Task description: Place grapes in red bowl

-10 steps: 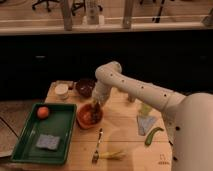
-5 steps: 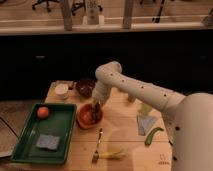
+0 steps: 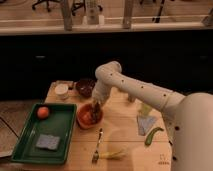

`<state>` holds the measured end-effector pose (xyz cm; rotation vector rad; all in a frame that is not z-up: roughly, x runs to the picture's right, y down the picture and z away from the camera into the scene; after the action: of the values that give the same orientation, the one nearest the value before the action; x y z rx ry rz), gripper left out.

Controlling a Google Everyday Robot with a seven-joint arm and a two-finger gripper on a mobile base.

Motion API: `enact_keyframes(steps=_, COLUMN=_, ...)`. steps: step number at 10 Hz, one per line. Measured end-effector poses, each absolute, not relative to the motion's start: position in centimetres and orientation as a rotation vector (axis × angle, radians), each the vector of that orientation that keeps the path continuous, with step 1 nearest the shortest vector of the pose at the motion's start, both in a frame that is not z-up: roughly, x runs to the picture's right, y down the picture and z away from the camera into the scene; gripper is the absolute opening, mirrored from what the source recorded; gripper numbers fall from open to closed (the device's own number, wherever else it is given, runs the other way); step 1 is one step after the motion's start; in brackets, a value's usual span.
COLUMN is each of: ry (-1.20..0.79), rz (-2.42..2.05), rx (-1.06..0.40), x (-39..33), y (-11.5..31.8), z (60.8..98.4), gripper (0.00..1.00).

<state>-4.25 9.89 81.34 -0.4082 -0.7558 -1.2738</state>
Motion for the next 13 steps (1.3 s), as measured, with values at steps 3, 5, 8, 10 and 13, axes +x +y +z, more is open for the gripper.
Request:
enact_keyframes(steps=3, ry=-0.759, rz=-1.279, rx=-0.407, x=-4.26, y=9.87, z=81.38, gripper=0.14)
enact_keyframes(steps=5, ry=-0.761, rz=-1.284, rx=-0.406, x=-4.30, y=9.84, z=81.40, gripper=0.14)
enact_keyframes(steps=8, ry=-0.763, rz=-1.290, rx=-0.404, x=-4.40, y=9.74, z=81.42, gripper=0.14)
enact_keyframes(steps=10, ry=-0.766, rz=-1.295, rx=-0.404, x=-4.43, y=9.73, z=81.47, gripper=0.14)
enact_keyframes(steps=13, ry=-0.767, rz=-1.301, rx=-0.402, x=-4.39, y=9.64, z=81.51, gripper=0.14)
